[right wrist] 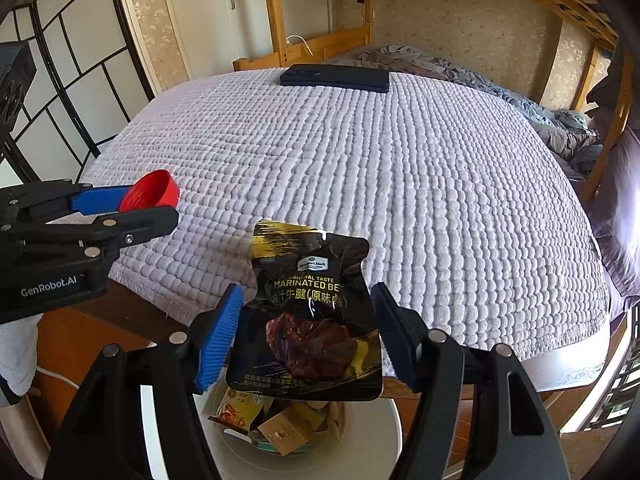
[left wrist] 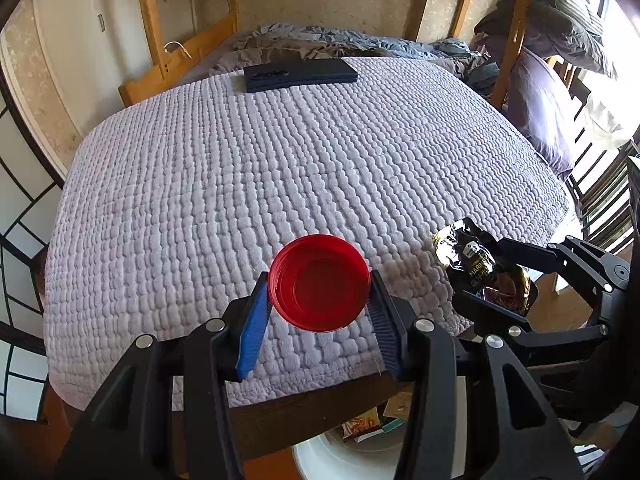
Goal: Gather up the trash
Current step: 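Carry the red cap with the left tool while the right tool carries the beef packet over the bin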
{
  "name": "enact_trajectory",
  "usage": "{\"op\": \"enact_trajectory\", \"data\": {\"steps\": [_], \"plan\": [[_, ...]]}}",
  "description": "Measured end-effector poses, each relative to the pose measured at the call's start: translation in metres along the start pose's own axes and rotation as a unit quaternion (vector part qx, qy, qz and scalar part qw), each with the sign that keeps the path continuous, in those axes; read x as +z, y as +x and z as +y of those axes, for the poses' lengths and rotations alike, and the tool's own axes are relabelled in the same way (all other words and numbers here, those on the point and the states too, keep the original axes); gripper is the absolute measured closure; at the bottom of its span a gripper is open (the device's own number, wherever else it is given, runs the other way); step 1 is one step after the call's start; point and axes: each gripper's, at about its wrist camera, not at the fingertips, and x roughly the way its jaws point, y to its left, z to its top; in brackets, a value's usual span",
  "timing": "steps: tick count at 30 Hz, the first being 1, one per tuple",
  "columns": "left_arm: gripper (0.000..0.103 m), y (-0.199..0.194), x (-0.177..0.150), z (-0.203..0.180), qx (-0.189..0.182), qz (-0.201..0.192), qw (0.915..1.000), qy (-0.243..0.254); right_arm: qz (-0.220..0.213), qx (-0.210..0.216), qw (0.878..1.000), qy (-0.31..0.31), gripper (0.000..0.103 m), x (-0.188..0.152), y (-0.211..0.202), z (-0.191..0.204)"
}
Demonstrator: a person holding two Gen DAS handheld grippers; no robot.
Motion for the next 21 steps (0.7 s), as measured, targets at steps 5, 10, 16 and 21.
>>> {"op": "enact_trajectory", "data": {"steps": [5,10,16,21], "plan": [[0.053,-0.004,-0.009,-0.005,-0.005,0.003,1.0,-0.002,-0.003,0.006,1.0,-0.006,0.038,-0.002,-0.01,0.001],[0.054,-0.007,-0.016,-0.009,-0.008,0.003,0.9999,-0.005,-0.01,0.013,1.0,-0.014,0.038,-0.004,-0.02,0.002],[0.054,-0.013,-0.024,-0.015,-0.012,0.003,0.9999,-0.004,-0.018,0.018,0.999,-0.019,0.038,-0.009,-0.033,0.004],[0.053,-0.018,-0.034,-0.022,-0.015,0.005,0.9999,-0.001,-0.021,0.023,0.999,-0.024,0.038,-0.017,-0.046,0.002]]}}
